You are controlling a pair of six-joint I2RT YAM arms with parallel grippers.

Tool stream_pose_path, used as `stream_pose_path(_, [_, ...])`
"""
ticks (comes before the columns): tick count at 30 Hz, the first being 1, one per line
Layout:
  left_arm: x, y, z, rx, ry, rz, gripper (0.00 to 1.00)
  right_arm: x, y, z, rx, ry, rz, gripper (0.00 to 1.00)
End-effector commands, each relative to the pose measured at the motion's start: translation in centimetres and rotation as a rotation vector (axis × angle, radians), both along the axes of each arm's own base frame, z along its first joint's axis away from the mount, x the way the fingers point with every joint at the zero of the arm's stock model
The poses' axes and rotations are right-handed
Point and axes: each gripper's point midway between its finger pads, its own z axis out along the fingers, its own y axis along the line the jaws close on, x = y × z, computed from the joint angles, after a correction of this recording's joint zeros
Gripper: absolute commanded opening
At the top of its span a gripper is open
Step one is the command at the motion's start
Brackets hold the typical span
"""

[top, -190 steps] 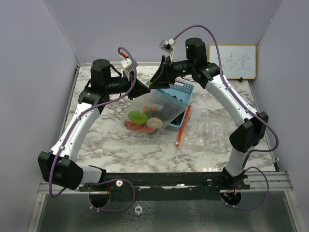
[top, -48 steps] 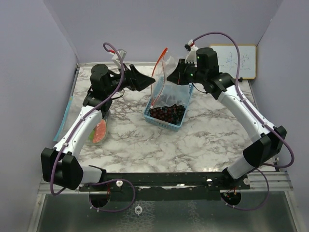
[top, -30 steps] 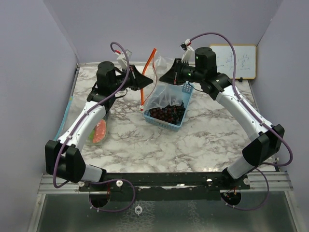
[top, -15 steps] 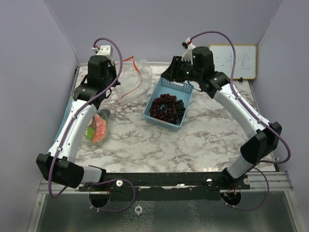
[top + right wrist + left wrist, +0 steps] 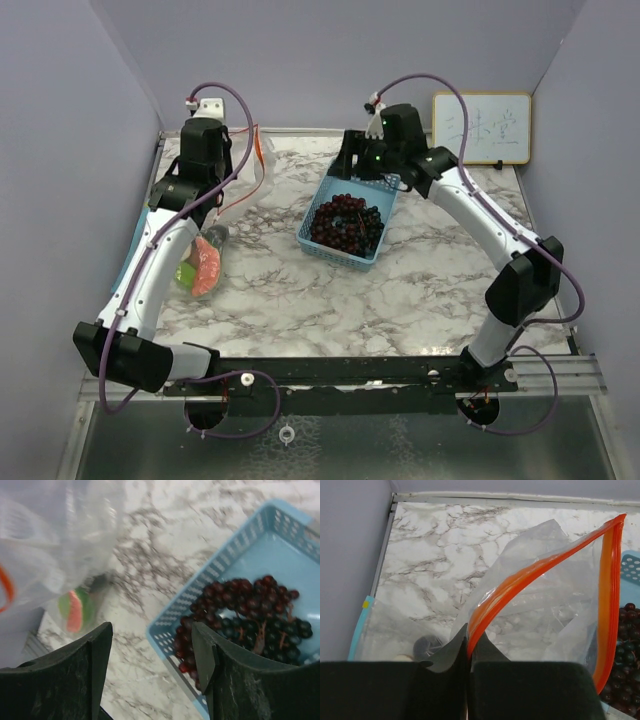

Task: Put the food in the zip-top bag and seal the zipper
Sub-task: Pick up the fake fruit from the bin.

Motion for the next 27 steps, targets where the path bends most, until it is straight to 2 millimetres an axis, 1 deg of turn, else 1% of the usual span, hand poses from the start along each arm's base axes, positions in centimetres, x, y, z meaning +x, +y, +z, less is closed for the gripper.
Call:
stream_pose_path(1, [-0.4, -1.5, -2.4, -0.05, 0.049, -0.039, 0.0, -1.7, -3.0, -11.9, -0.269, 0.265, -0.075, 0.65])
stream_pose_path(2, [-0.3, -2.2, -3.5, -0.065, 0.076, -0.056, 0.0, -1.9, -3.2, -12.9, -0.291, 0.29, -0.082, 0.66])
stream_pose_path(4, [-0.2, -3.4, -5.6, -0.09, 0.131, -0.09, 0.0, -1.9, -3.5, -14.5, -0.325, 0.32, -0.097, 0.66])
stream_pose_path(6, [0.1, -4.5, -6.4, -0.12, 0.155, -0.121, 0.0, -1.7, -3.7, -15.6, -0.362, 0.34, -0.118, 0.66])
stream_pose_path(8, [0.0, -5.4, -7.7, -0.146, 0.178, -0.148, 0.0, -1.5, -3.9, -16.5, -0.396, 0.359, -0.127, 0.66])
stream_pose_path(10, [0.2, -6.2, -7.9, -0.169, 0.177, -0.167, 0.0, -1.7, -3.9, -17.3, -0.421, 0.383, -0.12, 0.66])
stream_pose_path(13, [0.3, -6.7, -8.4, -0.189, 0.185, -0.179, 0.0, -2.5, -3.3, -18.7, -0.45, 0.404, -0.091, 0.66])
stream_pose_path(17, [0.3, -7.3, -8.7, -0.212, 0.193, -0.193, 0.0, -3.7, -2.4, -21.9, -0.489, 0.45, -0.055, 0.67])
stream_pose_path(19, [0.2, -7.5, -8.6, -0.22, 0.194, -0.197, 0.0, -4.1, -2.2, -23.5, -0.511, 0.477, -0.046, 0.67])
stream_pose_path(21, [0.2, -7.6, -8.6, -0.228, 0.196, -0.2, 0.0, -4.4, -2.3, -24.7, -0.531, 0.498, -0.049, 0.66])
stream_pose_path(24, [0.2, -7.7, -8.4, -0.23, 0.195, -0.203, 0.0, -4.9, -2.5, -25.8, -0.548, 0.52, -0.046, 0.65])
stream_pose_path(27, [0.3, -7.6, -8.2, -0.224, 0.192, -0.2, 0.0, -5.1, -2.7, -26.3, -0.547, 0.518, -0.049, 0.62])
